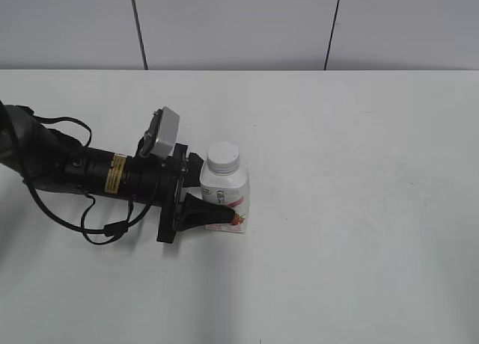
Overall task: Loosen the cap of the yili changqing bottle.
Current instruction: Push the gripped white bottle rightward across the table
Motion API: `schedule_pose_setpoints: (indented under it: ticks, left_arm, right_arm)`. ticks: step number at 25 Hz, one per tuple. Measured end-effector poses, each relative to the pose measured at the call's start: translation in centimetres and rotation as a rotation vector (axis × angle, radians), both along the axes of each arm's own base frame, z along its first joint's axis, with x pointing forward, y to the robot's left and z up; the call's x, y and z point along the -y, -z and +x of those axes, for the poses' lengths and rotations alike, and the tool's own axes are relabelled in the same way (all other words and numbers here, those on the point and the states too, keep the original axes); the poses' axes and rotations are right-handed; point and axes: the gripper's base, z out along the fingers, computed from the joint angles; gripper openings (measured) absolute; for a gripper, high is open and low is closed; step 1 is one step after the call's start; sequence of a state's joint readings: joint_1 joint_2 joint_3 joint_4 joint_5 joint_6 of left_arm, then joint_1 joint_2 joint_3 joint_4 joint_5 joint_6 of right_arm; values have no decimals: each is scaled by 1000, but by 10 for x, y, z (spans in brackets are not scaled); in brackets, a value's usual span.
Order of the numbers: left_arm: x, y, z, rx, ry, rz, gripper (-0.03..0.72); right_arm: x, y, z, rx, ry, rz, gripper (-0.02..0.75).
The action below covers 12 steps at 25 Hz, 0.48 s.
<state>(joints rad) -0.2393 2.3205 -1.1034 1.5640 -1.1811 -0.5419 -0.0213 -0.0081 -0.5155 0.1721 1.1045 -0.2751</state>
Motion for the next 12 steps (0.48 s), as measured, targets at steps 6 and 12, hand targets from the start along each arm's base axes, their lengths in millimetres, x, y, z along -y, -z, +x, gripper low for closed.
schedule_pose_setpoints:
  ticks: [6, 12]
  left_arm:
    - [0, 0, 0, 0, 1, 0, 428]
    - [0, 0, 0, 0, 2, 0, 428]
  right_arm:
    - [0, 0, 0, 0, 0, 0, 532]
    - [0, 0, 0, 0, 0, 0, 532]
